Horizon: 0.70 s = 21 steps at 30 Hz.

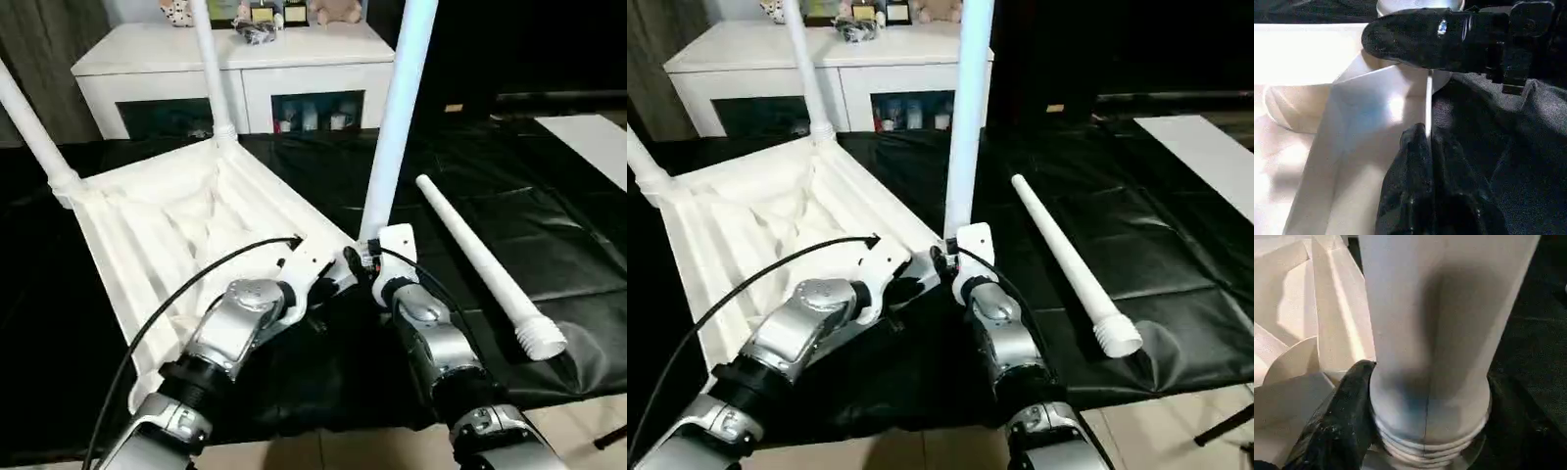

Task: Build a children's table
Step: Rotate leg to tighten

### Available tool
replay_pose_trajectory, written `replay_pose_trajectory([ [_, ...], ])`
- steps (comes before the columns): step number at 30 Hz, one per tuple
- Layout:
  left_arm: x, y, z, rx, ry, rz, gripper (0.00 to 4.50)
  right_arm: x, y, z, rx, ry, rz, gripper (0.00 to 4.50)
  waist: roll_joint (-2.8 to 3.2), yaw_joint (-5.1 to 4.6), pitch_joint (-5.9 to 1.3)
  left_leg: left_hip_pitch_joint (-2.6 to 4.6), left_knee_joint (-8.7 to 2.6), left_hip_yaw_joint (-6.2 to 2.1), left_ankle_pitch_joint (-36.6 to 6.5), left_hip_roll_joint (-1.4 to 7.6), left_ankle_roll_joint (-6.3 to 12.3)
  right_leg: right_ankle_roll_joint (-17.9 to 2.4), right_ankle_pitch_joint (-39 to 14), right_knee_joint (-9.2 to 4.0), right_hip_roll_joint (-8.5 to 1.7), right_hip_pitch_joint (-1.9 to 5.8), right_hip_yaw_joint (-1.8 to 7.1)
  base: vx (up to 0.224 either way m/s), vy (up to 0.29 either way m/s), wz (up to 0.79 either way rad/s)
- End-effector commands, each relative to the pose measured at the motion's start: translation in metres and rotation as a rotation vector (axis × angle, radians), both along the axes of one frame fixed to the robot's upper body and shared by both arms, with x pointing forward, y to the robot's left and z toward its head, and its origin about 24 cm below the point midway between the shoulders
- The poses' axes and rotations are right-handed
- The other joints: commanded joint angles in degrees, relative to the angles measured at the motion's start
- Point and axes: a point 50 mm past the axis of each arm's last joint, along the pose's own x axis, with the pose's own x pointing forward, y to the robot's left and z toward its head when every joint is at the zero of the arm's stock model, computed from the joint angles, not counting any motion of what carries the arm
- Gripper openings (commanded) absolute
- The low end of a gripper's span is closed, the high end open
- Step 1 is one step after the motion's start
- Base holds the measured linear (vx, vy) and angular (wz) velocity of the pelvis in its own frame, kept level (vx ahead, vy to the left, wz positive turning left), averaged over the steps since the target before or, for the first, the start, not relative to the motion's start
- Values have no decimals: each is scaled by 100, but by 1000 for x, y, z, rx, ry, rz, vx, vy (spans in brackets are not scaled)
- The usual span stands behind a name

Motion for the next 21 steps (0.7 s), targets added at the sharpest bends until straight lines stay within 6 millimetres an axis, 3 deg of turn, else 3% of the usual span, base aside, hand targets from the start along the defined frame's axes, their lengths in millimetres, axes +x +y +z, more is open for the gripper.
replay_pose_trajectory([
  [1,6,18,-5,31,-34,104,0,-9,0,-8,41,19,27,344,-72,-31,-214,63,-502,-97,-2483,208,22,-581,-2724,-497,-219,21,118,0,0,0],
  [2,6,19,-5,31,-39,102,0,-9,-3,-7,30,7,21,358,-72,-43,-218,-1,-526,-119,-2388,211,62,-558,-2713,-479,-240,90,116,0,0,0],
  [3,7,21,-5,29,-46,100,0,-8,-7,-3,14,-15,16,380,-71,-53,-220,-33,-533,-124,-2271,208,70,-547,-2695,-473,-242,106,108,0,0,0],
  [6,10,22,-4,26,-72,99,0,-8,-16,6,7,-70,9,380,-96,-47,-248,2,-494,-100,-2121,198,109,-521,-2708,-488,-245,80,125,0,0,0],
  [9,13,21,-1,14,-97,94,0,-12,-22,12,25,-101,28,380,-121,-28,-271,-69,-470,-70,-1637,201,262,-612,-2261,-442,-240,112,137,0,0,0],
  [10,16,20,2,10,-131,102,0,-15,-25,13,29,-113,31,380,-119,-25,-250,-90,-473,-69,-1623,202,298,-639,-2358,-449,-238,108,128,0,0,0],
  [12,24,18,12,-28,-217,133,0,-21,-29,13,44,-115,38,380,-123,8,-260,-43,-443,-51,-1657,192,327,-541,-2550,-486,-232,79,139,0,0,0],
  [13,26,18,16,-41,-244,141,28,-23,-29,13,47,-114,41,382,-125,28,-295,-55,-430,-50,-1428,199,367,-591,-2220,-448,-229,102,146,0,0,0],
  [14,28,17,23,-80,-264,147,28,-25,-29,10,42,-104,51,382,-133,27,-308,-87,-432,-60,-1287,210,376,-655,-1961,-402,-230,129,141,0,0,0],
  [15,29,18,34,-129,-286,154,28,-27,-29,8,38,-95,59,382,-122,32,-319,-130,-418,-60,-1016,216,410,-808,-1505,-341,-231,155,126,0,0,0],
  [16,30,21,47,-160,-330,154,44,-29,-27,6,36,-83,74,382,-99,46,-369,-130,-372,-58,-748,227,463,-1018,-991,-270,-247,178,116,0,0,0],
  [17,30,23,50,-162,-346,154,59,-29,-27,5,35,-79,80,382,-81,57,-396,-116,-349,-54,-571,242,501,-1139,-650,-226,-243,170,111,0,0,0],
  [18,29,25,54,-158,-369,154,67,-29,-26,5,36,-76,86,382,-51,55,-416,-116,-301,-40,-228,260,655,-1354,67,-161,-202,136,94,0,0,0],
  [19,28,33,61,-161,-394,167,69,-29,-22,6,35,-76,111,382,-53,48,-403,-144,-283,-29,-132,256,742,-1475,452,-115,-172,142,68,0,0,0],
  [21,27,46,69,-157,-426,201,78,-30,-17,7,36,-74,148,382,-81,39,-385,-144,-278,-14,-210,249,823,-1574,580,-97,-183,168,66,0,0,0],
])
